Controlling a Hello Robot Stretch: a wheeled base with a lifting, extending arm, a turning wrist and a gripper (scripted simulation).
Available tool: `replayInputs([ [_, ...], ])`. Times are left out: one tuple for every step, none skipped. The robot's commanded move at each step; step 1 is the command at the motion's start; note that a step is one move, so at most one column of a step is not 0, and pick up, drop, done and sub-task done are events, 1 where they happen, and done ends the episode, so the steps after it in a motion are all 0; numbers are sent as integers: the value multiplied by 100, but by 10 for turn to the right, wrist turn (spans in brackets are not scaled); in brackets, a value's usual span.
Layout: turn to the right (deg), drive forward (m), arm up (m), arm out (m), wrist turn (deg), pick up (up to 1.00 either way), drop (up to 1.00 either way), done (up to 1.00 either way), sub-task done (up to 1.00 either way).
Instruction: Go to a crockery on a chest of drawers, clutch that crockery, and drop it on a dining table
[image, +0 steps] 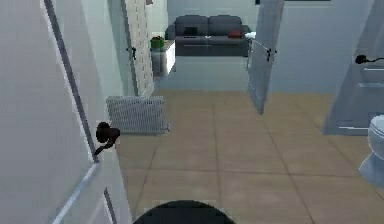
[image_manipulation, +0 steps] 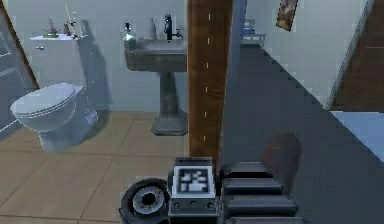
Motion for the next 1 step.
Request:
replayInputs([
  [300, 0, 0, 0, 0, 0, 0, 0, 0],
])
